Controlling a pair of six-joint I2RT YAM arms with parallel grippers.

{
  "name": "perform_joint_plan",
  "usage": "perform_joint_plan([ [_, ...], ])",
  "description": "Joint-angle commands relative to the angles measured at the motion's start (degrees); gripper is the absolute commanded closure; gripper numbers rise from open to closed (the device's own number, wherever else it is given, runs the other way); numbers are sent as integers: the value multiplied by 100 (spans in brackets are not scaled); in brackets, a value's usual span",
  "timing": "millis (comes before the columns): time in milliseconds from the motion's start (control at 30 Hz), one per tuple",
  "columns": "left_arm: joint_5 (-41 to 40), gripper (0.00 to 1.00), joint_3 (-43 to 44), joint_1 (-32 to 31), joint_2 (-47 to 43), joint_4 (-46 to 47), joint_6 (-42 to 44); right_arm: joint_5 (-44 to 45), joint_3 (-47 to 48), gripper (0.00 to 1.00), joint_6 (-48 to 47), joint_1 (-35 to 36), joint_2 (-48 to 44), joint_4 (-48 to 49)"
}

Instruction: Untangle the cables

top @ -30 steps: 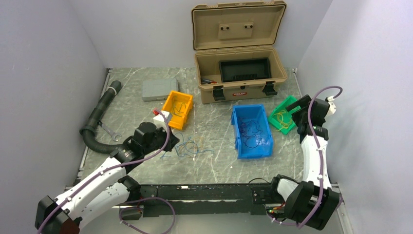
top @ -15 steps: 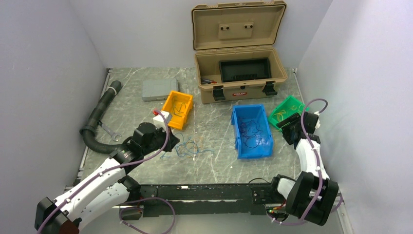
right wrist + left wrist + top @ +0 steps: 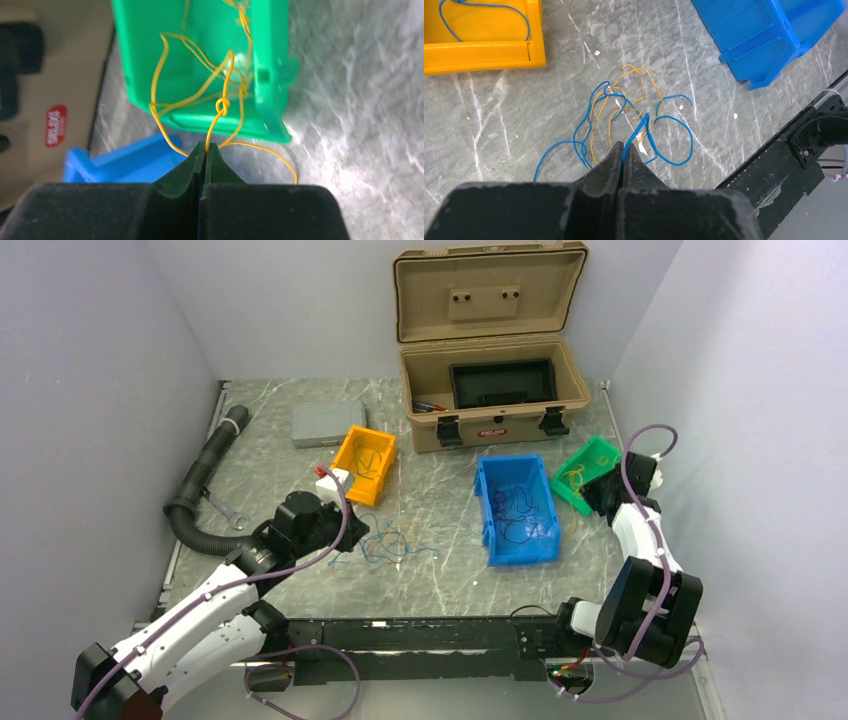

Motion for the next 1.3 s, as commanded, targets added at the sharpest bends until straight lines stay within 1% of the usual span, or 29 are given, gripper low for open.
perform_joint_plan([
  [0, 93, 100, 89, -25, 85, 178, 86, 423, 747, 100, -116, -35, 272, 200],
  [67, 103, 100, 98, -34, 143, 212, 84, 522, 978, 100, -103, -89, 596, 308],
  [233, 88, 100, 146, -59, 233, 214, 92, 397, 1228, 100, -8, -245, 1396, 960],
  [367, 83, 100, 164, -80, 242, 205, 77, 204, 1420, 100, 184, -390, 1829, 1266],
  [533, 80, 100, 156, -123, 250, 220, 48, 391, 1661, 100, 31, -390, 2292, 1494],
  [733, 34, 100, 147, -147, 251, 209, 66, 302, 1427, 100, -28, -373, 2651, 1965],
  [867, 41, 100, 158, -149, 255, 206, 75, 137, 1220, 100, 13, -383, 2648, 2245],
  [900, 48, 100, 176, -149, 257, 191, 79, 126, 1241, 95, -35, -378, 2576, 2190],
  [933, 50, 100, 193, -158, 259, 166, 87, 135, 1261, 89, -82, -379, 2487, 2128],
  [1000, 42, 100, 227, -159, 239, 132, 100, 145, 1304, 81, -177, -379, 2243, 2041],
  [1033, 42, 100, 248, -155, 234, 107, 104, 225, 1372, 77, -254, -379, 2125, 1921],
  [1100, 42, 100, 284, -161, 224, 87, 103, 374, 1574, 64, -382, -376, 1853, 1490],
  [1167, 58, 100, 327, -176, 229, 72, 86, 446, 1724, 56, -488, -368, 1641, 1116],
  [1267, 68, 100, 394, -209, 241, 62, 74, 401, 1781, 42, -600, -365, 1213, 818],
])
